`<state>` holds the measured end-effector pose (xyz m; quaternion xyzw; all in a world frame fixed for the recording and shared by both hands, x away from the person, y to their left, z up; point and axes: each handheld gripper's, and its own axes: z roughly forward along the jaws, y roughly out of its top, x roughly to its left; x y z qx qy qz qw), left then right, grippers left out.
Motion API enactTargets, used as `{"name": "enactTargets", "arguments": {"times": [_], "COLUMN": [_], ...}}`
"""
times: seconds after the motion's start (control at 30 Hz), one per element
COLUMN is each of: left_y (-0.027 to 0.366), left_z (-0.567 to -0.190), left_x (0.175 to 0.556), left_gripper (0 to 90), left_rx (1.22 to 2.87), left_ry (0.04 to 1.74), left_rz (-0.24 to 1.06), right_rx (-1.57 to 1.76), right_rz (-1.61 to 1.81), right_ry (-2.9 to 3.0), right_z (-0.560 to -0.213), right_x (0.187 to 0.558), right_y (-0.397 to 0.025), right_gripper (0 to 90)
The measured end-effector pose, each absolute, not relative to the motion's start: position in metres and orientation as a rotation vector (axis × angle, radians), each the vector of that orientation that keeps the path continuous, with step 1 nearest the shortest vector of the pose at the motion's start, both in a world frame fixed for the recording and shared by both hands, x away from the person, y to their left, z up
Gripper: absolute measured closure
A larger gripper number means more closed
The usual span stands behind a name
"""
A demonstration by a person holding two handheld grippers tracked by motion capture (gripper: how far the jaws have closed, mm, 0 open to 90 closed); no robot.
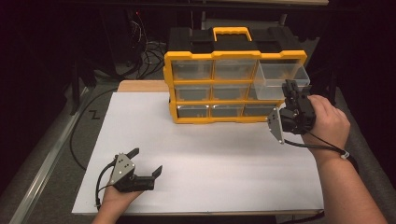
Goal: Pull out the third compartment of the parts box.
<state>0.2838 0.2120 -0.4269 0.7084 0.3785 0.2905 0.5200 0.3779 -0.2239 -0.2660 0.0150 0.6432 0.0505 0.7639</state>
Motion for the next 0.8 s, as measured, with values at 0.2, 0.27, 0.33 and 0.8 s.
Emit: {"name": "enactTargets", "arguments": {"times": [0.2,0.27,0.33,0.8], "left_y": [0.213,0.213,0.213,0.220], "left_z": [-0.427,-0.427,-0.427,-0.429], "left_x": [0.285,0.285,0.285,0.288], "left_gripper": [0.4,0.4,0.4,0.4], "left_rx": [1.694,1.695,1.694,1.674], "left_ry": [0.916,0.916,0.919,0.960], "left_rz": [0.700,0.701,0.702,0.719], "right_rx": [0.036,0.026,0.019,0.002], "right_rz": [0.118,0.126,0.133,0.154], "right_ry": [1.427,1.434,1.443,1.542], "right_z": [-0.264,-0.265,-0.268,-0.315], "right_x": [0.372,0.368,0.364,0.343], "right_y": [-0.221,-0.219,-0.217,-0.207], "right_gripper": [66.6,62.5,60.4,49.7]}}
